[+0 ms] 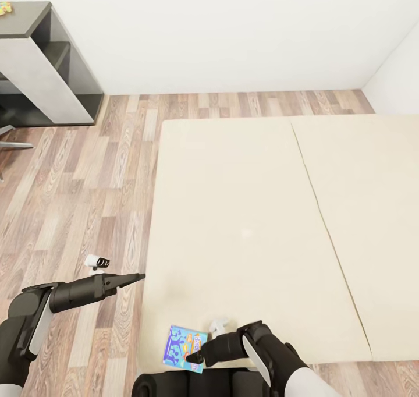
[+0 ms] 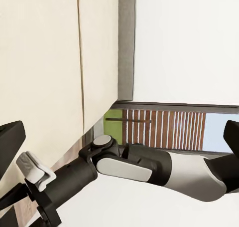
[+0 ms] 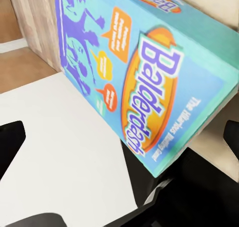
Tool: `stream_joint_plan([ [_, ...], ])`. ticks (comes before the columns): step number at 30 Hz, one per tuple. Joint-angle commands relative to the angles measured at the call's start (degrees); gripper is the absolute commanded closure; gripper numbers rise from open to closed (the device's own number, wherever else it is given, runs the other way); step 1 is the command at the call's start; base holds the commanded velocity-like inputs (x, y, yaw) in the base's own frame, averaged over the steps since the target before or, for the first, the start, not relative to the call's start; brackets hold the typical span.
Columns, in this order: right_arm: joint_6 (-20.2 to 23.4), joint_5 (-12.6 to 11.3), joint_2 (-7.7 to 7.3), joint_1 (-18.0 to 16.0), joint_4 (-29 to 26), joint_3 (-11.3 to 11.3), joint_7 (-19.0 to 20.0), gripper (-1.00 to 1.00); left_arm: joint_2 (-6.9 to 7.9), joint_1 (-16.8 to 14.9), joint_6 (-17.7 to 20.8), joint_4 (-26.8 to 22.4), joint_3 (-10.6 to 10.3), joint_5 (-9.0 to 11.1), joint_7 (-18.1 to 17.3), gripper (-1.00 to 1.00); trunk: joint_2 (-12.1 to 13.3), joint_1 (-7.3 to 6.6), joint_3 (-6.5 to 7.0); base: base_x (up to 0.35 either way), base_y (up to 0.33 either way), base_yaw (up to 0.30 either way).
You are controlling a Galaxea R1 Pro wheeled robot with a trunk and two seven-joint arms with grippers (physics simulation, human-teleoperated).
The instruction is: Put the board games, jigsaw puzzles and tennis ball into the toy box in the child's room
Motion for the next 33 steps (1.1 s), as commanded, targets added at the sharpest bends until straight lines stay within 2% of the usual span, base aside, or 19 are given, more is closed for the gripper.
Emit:
stream_joint_plan([
  [1,0.49,-0.59,-0.02,-0.01,-0.21,0.17,-0.17,-1.00,0.01,-0.01,0.61,0.00,0.00,-0.04,-0.23,-1.00,-0.03,0.01,-0.08,0.000,0.000,0.000],
  [33,0.46,-0.58,0.21,0.01,-1.39,0.16,-0.26,-1.00,0.01,-0.01,0.62,-0.03,0.03,-0.04,-0.23,-1.00,-0.03,0.01,-0.79,0.000,0.000,0.000],
])
